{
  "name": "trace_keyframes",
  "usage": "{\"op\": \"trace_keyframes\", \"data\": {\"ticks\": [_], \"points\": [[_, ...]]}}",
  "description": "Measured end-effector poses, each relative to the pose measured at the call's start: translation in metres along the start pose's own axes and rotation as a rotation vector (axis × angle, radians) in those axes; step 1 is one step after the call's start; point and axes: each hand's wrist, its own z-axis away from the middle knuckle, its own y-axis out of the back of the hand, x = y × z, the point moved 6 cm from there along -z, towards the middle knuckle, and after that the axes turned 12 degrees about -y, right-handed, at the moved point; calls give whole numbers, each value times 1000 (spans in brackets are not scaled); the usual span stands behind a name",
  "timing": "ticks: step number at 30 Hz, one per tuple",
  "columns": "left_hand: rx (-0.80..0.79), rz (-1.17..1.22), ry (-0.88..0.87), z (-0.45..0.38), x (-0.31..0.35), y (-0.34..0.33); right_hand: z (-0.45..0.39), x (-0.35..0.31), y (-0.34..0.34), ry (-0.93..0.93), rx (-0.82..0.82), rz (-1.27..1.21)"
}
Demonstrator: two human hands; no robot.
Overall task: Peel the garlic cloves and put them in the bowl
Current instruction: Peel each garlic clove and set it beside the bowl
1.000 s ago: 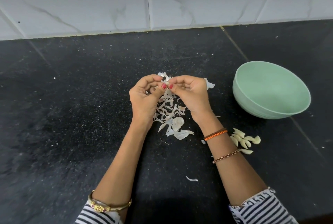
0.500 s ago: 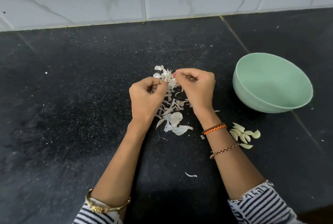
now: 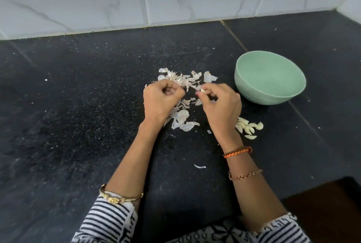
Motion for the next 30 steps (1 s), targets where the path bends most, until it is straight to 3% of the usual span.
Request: {"op": "trace_keyframes", "data": {"ticks": [4,9,14,22,30], "points": [[-98,-108,-51,3,-1,-3,20,19,32,-25,131,174],[-173,-333,-164,5,3,-8,33,44,69,-184,234,304],[-177,-352,-219,7,8,-8,39,66,75,-409,40,379],[-135,-256,-189,7,5,-5,41,63,73,-403,62,242],[-28,-205,-218,6,9,7,25,25,47,-181,-49,92]]}}
